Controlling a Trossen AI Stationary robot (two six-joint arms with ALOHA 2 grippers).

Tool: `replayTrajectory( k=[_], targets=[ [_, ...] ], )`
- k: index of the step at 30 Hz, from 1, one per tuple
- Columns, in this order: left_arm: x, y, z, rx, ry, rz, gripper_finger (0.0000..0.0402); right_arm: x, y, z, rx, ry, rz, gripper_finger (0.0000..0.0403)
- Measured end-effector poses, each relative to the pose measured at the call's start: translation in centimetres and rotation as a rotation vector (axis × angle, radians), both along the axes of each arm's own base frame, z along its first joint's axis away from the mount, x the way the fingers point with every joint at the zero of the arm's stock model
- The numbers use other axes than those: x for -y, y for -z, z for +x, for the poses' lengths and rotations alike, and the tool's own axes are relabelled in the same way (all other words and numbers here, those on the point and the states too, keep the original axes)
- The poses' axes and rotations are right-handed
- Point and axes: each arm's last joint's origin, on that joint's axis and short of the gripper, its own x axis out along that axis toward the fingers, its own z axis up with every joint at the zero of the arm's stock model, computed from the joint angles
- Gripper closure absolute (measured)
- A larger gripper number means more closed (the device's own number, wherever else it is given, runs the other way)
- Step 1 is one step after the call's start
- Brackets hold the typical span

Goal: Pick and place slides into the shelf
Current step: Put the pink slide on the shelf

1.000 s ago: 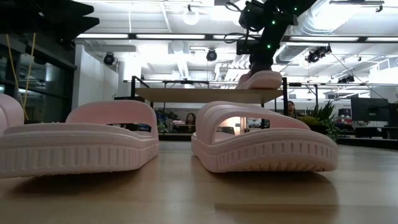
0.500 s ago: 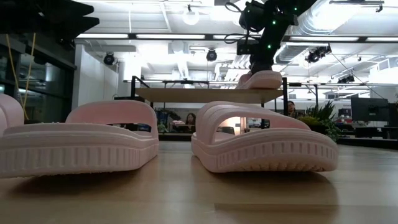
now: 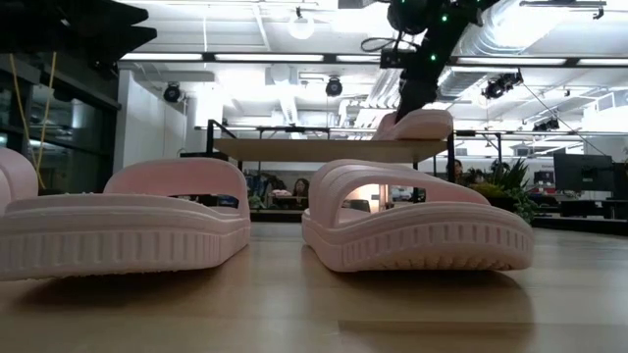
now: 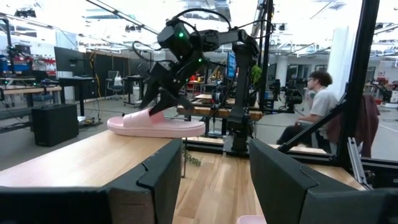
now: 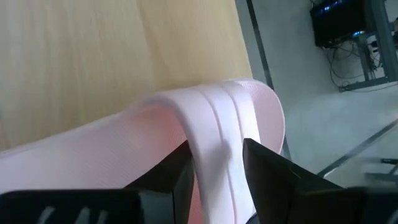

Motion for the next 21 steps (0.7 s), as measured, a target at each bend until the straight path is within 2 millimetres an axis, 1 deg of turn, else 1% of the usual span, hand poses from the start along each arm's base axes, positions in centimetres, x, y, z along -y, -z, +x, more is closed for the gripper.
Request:
replayTrajectory(
  k=[5,14,21],
  targets=[
    [0.0,0.0,0.0,0.0,0.0,0.0,0.0231,-0.3,-0.5,-0.2,0.014,-0.006,-0.006,0.0279],
    [0.0,0.0,0.0,-0.001,0.0,0.0,0.0232,-1.1,-0.2,-0.2,-0.01,-0.001,0.022,0.0279],
    [0.0,0.0,0.0,-0.001,0.0,0.0,0.0231,-1.6,-0.3,-0.1,-0.034,0.007,-0.003,0.0279]
  ],
)
